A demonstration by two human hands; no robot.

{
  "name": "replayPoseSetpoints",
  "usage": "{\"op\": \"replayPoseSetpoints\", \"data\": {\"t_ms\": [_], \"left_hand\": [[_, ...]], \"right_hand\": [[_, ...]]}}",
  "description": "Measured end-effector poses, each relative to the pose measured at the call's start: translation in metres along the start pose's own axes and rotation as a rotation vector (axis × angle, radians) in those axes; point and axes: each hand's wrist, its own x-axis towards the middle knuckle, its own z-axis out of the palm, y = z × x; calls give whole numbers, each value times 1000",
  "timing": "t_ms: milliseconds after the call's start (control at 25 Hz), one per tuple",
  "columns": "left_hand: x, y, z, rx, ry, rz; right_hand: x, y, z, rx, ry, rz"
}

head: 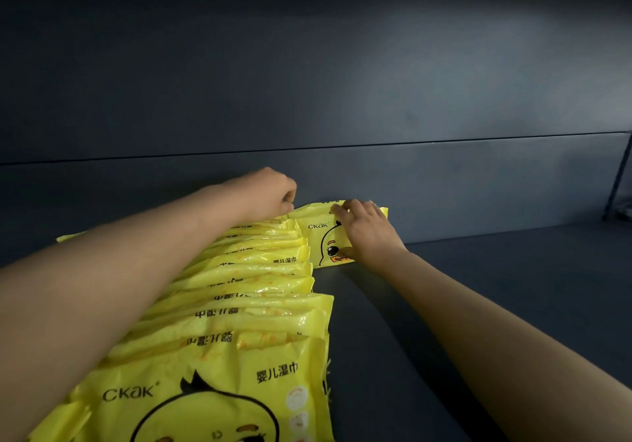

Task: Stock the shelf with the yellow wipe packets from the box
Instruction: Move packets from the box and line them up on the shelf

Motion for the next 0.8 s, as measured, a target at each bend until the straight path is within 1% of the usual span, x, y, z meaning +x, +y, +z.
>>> {"op": "replayPoseSetpoints", "data": {"t_ms": [200,280,440,560,800], "left_hand": [[-27,27,-29,-2,25,-54],[-44,39,-43,1,46,-79],[-86,83,-70,-67,130,-124],[-126,129,-89,-121,193,-196],[-205,203,-120,-75,178,-354]], "right_hand": [[-23,0,-29,60,-47,100],[-38,7,-49,63,-87,110],[-81,27,-97,140,-146,88],[-124,42,-134,170,-162,46],[-221,58,-205,179,-208,-17]]}}
